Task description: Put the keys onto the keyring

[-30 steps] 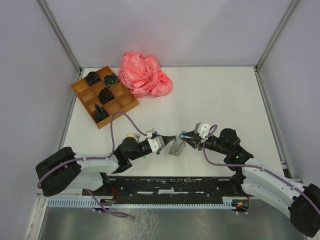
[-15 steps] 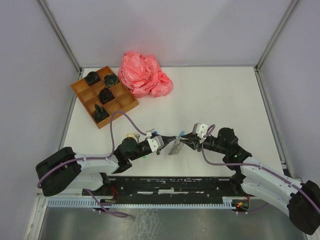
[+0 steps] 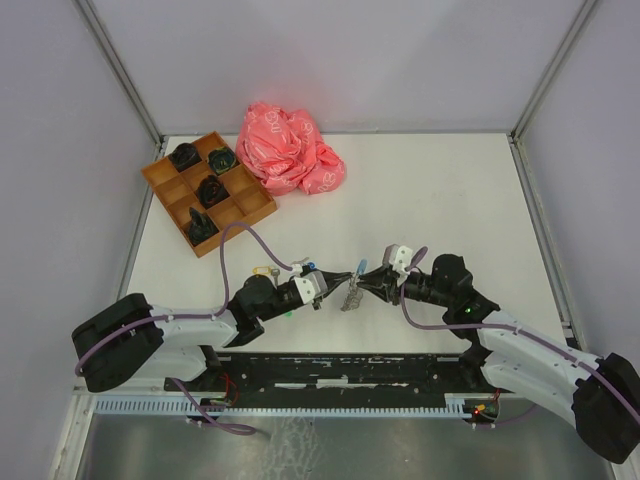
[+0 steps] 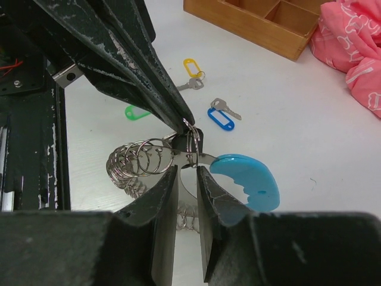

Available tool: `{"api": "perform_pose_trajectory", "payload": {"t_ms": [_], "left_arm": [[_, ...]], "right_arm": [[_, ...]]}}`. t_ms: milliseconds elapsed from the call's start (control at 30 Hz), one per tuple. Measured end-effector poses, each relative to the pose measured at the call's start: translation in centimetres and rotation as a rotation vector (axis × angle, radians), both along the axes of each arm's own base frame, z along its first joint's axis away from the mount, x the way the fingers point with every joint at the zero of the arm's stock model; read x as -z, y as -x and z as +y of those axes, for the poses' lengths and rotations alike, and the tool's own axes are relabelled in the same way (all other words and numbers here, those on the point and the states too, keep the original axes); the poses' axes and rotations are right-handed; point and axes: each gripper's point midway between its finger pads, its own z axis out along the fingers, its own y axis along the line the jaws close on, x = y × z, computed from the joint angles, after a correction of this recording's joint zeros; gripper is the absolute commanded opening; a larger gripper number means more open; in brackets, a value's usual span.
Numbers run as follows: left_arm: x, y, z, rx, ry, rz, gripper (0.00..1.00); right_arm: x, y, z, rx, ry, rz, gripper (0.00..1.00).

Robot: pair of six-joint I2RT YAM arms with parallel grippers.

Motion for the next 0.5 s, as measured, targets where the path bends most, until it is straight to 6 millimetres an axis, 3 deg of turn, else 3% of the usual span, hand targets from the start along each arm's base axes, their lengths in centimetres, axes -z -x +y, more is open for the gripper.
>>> {"api": "perform_pose_trajectory", "payload": {"t_ms": [300, 500], "left_arm": [[0.03, 0.07, 0.06, 0.001, 0.006, 0.003, 0.03], [-0.01, 0.1, 0.04, 0.003, 0.008, 0.002, 0.03]], "right_arm": [[-0.79, -0.87, -0.25, 0.05, -0.018, -0.027, 0.24], [-0.99, -0.92, -0.18, 0.049, -0.025, -0.032, 0.15]]}}
